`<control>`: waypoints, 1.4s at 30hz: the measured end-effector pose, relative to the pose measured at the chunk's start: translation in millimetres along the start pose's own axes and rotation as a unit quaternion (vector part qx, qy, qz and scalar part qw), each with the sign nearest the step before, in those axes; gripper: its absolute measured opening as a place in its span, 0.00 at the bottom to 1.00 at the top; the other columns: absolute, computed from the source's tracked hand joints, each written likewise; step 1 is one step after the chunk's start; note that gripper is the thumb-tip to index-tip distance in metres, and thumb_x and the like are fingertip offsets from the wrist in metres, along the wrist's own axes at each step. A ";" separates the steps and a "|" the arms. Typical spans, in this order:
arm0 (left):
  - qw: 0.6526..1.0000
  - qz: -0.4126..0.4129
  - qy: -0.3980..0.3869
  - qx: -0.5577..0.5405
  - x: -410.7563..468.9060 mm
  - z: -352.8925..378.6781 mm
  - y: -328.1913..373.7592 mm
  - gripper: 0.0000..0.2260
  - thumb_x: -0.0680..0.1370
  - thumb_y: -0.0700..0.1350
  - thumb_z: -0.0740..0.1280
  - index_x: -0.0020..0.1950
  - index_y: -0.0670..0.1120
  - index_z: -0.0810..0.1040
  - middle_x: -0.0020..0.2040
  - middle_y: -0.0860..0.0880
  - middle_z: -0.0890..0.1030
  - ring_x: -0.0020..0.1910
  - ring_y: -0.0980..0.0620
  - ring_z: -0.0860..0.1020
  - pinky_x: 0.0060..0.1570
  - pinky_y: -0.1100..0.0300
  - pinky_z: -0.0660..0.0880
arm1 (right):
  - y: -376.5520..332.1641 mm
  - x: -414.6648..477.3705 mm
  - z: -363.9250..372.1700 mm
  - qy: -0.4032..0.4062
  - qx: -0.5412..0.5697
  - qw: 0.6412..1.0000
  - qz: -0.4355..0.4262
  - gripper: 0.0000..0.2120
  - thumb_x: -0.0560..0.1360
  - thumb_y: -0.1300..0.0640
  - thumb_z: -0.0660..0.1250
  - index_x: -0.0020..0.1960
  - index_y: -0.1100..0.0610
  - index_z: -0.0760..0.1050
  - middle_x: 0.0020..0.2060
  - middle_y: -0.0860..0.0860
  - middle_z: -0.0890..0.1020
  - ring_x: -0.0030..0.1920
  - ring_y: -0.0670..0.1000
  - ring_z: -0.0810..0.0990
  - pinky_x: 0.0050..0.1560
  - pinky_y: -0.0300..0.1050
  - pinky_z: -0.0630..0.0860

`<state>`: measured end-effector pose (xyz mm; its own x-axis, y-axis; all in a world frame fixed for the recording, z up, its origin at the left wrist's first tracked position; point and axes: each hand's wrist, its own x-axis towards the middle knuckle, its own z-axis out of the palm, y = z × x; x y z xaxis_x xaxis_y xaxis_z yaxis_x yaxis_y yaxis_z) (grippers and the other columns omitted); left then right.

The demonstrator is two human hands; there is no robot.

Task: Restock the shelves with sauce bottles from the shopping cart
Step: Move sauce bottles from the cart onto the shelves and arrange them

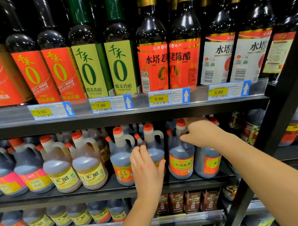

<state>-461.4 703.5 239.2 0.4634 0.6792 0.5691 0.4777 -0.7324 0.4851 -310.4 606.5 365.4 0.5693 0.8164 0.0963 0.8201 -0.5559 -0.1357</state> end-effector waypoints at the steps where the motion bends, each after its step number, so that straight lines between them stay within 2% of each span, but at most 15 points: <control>1: 1.000 -0.001 -0.001 0.001 -0.1 -0.1 0.2 0.34 0.70 0.48 0.77 0.69 0.35 0.68 0.64 0.38 0.71 0.63 0.38 0.70 0.61 0.45 0.72 | 0.8 0.5 0.7 -0.002 -0.001 1.000 -0.001 0.14 0.75 0.50 0.63 0.48 0.61 0.77 0.40 0.57 0.81 0.41 0.55 0.78 0.42 0.47 0.77; 4: 1.000 -0.002 -0.002 0.001 -0.4 -1.2 0.8 0.34 0.70 0.48 0.77 0.69 0.36 0.68 0.64 0.38 0.70 0.63 0.38 0.70 0.61 0.46 0.72 | 0.9 -1.8 1.7 0.001 -0.012 1.000 0.004 0.15 0.76 0.50 0.62 0.50 0.62 0.77 0.39 0.58 0.80 0.40 0.55 0.77 0.39 0.45 0.74; 8: 1.000 0.002 -0.004 -0.004 -0.1 -3.1 0.6 0.35 0.70 0.50 0.77 0.70 0.37 0.67 0.64 0.39 0.70 0.64 0.39 0.69 0.62 0.47 0.72 | -1.6 -9.5 0.4 0.040 0.008 0.999 -0.011 0.17 0.76 0.52 0.63 0.61 0.61 0.71 0.39 0.56 0.78 0.39 0.55 0.76 0.36 0.45 0.72; 10: 1.000 -0.005 -0.006 -0.010 0.2 -5.6 2.0 0.37 0.70 0.54 0.76 0.71 0.38 0.66 0.65 0.42 0.69 0.65 0.42 0.68 0.61 0.49 0.72 | -2.7 -15.0 1.6 0.070 0.007 0.997 -0.014 0.16 0.75 0.52 0.64 0.59 0.60 0.73 0.36 0.55 0.77 0.37 0.54 0.75 0.33 0.45 0.71; 12: 1.000 -0.009 0.004 -0.015 -1.0 -7.3 4.3 0.38 0.69 0.58 0.75 0.71 0.40 0.66 0.65 0.43 0.69 0.64 0.44 0.68 0.60 0.50 0.72 | -2.6 -24.3 5.3 0.123 0.005 0.992 -0.026 0.11 0.75 0.51 0.64 0.51 0.58 0.74 0.32 0.50 0.73 0.36 0.51 0.75 0.31 0.44 0.68; 14: 1.000 0.001 0.024 -0.016 -4.8 -6.9 7.0 0.37 0.69 0.58 0.75 0.70 0.40 0.67 0.64 0.43 0.70 0.64 0.44 0.69 0.60 0.50 0.73 | -1.7 -36.5 10.5 0.183 0.007 0.982 -0.051 0.09 0.74 0.50 0.66 0.44 0.54 0.68 0.33 0.46 0.69 0.41 0.52 0.75 0.35 0.43 0.68; 16: 0.999 0.019 0.039 -0.013 -10.3 -4.7 10.9 0.35 0.69 0.58 0.75 0.69 0.41 0.69 0.64 0.43 0.71 0.64 0.43 0.69 0.60 0.49 0.72 | 2.2 -48.9 14.8 0.228 -0.001 0.971 -0.075 0.11 0.72 0.53 0.70 0.44 0.53 0.67 0.38 0.46 0.68 0.45 0.53 0.72 0.39 0.44 0.68; 19: 0.998 0.050 0.038 -0.024 -17.7 -0.2 18.7 0.32 0.70 0.56 0.74 0.68 0.41 0.70 0.63 0.44 0.70 0.64 0.44 0.68 0.60 0.49 0.71 | 15.7 -61.7 19.3 0.276 0.000 0.958 -0.081 0.15 0.69 0.56 0.73 0.53 0.58 0.75 0.44 0.51 0.73 0.49 0.55 0.70 0.47 0.48 0.71; 22: 0.996 0.075 0.025 -0.040 -21.5 4.6 29.6 0.30 0.70 0.54 0.74 0.68 0.42 0.70 0.63 0.44 0.71 0.64 0.44 0.69 0.60 0.48 0.72 | 33.8 -69.6 21.3 0.305 0.038 0.949 -0.062 0.19 0.68 0.59 0.73 0.56 0.60 0.73 0.47 0.53 0.71 0.51 0.56 0.69 0.51 0.47 0.69; 27: 0.992 0.082 -0.006 -0.094 -21.1 14.1 49.3 0.30 0.72 0.52 0.74 0.69 0.42 0.69 0.66 0.44 0.69 0.67 0.45 0.66 0.63 0.50 0.70 | 64.2 -71.2 26.1 0.273 0.130 0.953 0.021 0.27 0.67 0.59 0.75 0.61 0.61 0.67 0.52 0.52 0.68 0.57 0.58 0.69 0.53 0.43 0.64; 31: 0.992 0.074 -0.051 -0.088 -17.6 23.6 59.7 0.31 0.73 0.52 0.73 0.71 0.41 0.67 0.69 0.42 0.67 0.70 0.42 0.64 0.65 0.48 0.71 | 78.1 -61.9 30.5 0.191 0.155 0.966 0.082 0.32 0.68 0.55 0.74 0.67 0.60 0.65 0.56 0.55 0.70 0.63 0.59 0.68 0.54 0.43 0.64; 33: 0.993 0.068 -0.062 -0.079 -15.8 27.6 62.8 0.31 0.73 0.50 0.73 0.71 0.39 0.67 0.68 0.41 0.67 0.70 0.40 0.65 0.64 0.47 0.71 | 78.9 -56.4 30.8 0.167 0.169 0.968 0.086 0.35 0.68 0.54 0.74 0.70 0.59 0.63 0.59 0.56 0.71 0.64 0.59 0.67 0.55 0.42 0.64; 37: 0.995 0.054 -0.062 -0.064 -14.1 32.3 69.7 0.31 0.72 0.48 0.75 0.69 0.37 0.68 0.65 0.39 0.69 0.66 0.39 0.68 0.63 0.46 0.71 | 76.9 -50.5 33.0 0.146 0.166 0.973 0.068 0.31 0.67 0.55 0.74 0.67 0.59 0.67 0.61 0.56 0.72 0.64 0.59 0.69 0.59 0.43 0.66; 40: 0.996 0.043 -0.056 -0.049 -12.3 33.7 73.3 0.30 0.71 0.47 0.76 0.68 0.37 0.69 0.63 0.39 0.70 0.64 0.38 0.70 0.61 0.46 0.72 | 77.6 -50.9 37.5 0.138 0.165 0.975 0.062 0.33 0.68 0.55 0.73 0.70 0.58 0.66 0.66 0.55 0.69 0.66 0.58 0.68 0.63 0.45 0.68; 42: 0.997 0.047 -0.047 -0.046 -12.6 34.9 72.5 0.29 0.72 0.47 0.75 0.67 0.36 0.70 0.62 0.39 0.71 0.63 0.38 0.71 0.61 0.46 0.72 | 79.8 -50.6 42.3 0.143 0.177 0.972 0.064 0.30 0.68 0.53 0.73 0.67 0.56 0.67 0.67 0.55 0.68 0.62 0.55 0.71 0.57 0.44 0.71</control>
<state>-406.5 643.5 244.0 0.5731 0.6059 0.5517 0.3606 -0.7911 0.4941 -276.2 527.4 308.0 0.7003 0.6381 0.3200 0.6986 -0.5205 -0.4909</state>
